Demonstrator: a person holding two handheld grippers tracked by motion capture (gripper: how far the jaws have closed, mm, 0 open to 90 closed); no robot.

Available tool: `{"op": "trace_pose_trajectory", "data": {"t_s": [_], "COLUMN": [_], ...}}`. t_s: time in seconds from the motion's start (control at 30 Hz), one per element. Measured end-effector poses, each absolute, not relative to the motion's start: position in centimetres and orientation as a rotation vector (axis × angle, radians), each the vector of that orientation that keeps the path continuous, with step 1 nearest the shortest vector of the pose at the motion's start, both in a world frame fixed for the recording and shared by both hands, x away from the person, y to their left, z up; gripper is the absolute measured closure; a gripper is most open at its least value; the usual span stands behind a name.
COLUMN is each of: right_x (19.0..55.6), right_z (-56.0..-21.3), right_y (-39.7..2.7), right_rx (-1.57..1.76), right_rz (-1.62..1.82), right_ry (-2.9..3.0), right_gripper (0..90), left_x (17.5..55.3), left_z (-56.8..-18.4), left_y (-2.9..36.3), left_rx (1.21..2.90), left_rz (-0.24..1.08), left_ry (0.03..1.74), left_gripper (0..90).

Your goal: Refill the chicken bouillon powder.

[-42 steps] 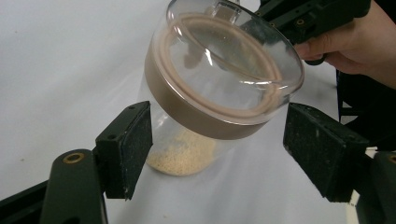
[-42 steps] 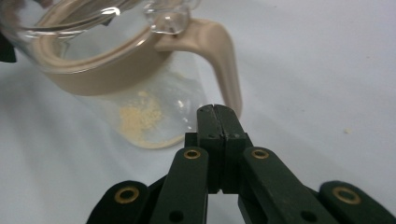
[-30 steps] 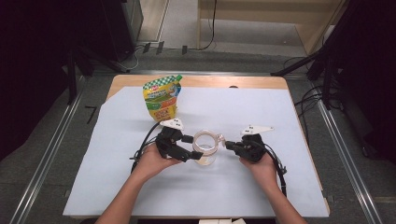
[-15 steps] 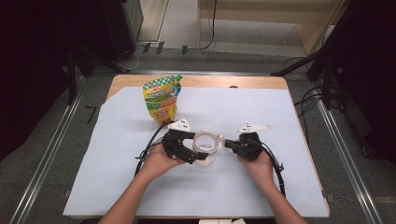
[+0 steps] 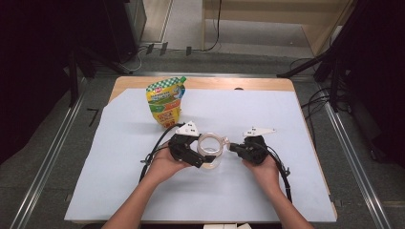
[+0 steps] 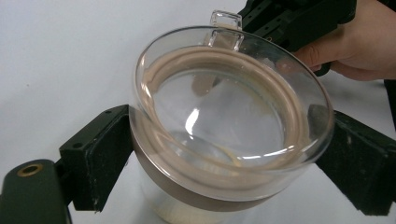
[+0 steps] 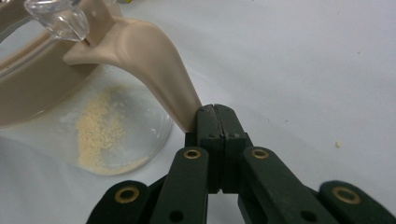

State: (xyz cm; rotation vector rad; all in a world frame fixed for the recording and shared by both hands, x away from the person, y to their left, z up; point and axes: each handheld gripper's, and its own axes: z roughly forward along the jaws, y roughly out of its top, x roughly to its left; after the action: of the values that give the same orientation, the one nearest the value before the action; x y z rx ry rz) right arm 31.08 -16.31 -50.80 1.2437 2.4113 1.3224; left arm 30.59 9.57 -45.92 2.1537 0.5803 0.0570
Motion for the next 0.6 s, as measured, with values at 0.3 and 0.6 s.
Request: {"op": "trace_pose_trajectory", "data": {"t_s": [0.3, 0.6], "right_x": [30.99, 30.95], "right_z": [-50.74, -50.72], "right_y": [-16.27, -16.22], "right_rx": [1.236, 1.234], "right_rz": [1.318, 1.317], "right_ry": [2.415, 2.414], "right_gripper": [90.0, 90.0], "left_x": [30.58, 30.54], "left_z": [-45.79, -45.56], "left_y": [9.62, 9.60], "left_rx": [2.156, 2.162], "left_rz": [0.051, 0.055], "left_ry": [0.583, 0.584], "left_gripper": [9.8, 9.7]}}
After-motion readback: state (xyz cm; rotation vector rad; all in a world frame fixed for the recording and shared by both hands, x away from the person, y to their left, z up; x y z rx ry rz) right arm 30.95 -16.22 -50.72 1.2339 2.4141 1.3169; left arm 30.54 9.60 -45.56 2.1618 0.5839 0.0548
